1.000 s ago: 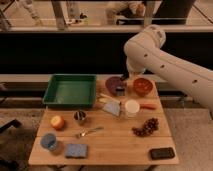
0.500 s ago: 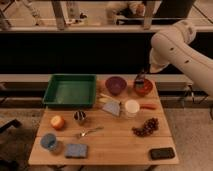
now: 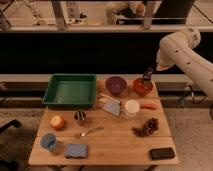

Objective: Place brush in red bowl

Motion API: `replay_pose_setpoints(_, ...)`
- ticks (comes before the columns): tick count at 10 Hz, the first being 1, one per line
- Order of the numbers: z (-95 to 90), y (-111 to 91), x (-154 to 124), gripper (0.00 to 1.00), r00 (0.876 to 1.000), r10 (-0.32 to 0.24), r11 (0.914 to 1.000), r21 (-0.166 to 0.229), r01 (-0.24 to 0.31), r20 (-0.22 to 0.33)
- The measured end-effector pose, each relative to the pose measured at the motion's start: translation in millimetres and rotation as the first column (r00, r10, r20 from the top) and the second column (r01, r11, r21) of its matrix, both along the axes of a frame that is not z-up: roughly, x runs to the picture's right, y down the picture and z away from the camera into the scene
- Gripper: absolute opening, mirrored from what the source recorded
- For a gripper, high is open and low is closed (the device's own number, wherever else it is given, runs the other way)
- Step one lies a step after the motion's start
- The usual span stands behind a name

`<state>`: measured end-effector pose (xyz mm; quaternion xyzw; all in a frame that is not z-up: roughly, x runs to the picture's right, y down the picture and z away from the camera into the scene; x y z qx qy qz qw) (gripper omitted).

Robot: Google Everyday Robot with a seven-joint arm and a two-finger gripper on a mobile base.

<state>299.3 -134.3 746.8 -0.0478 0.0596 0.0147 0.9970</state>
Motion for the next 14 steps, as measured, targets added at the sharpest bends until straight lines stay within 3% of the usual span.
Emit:
replay_pose_setpoints(3, 19.7, 0, 5, 0.03, 1.0, -0.006, 1.0, 0.006, 0.006, 0.003)
replay_pose_setpoints(9, 62.5, 34, 4, 0.03, 0.999, -0.003, 0.9997, -0.023, 0.005, 0.047)
replay_pose_setpoints(14, 83.3, 34, -4, 0.03, 0.997, -0.033, 0.9989, -0.031, 0.035, 0.063)
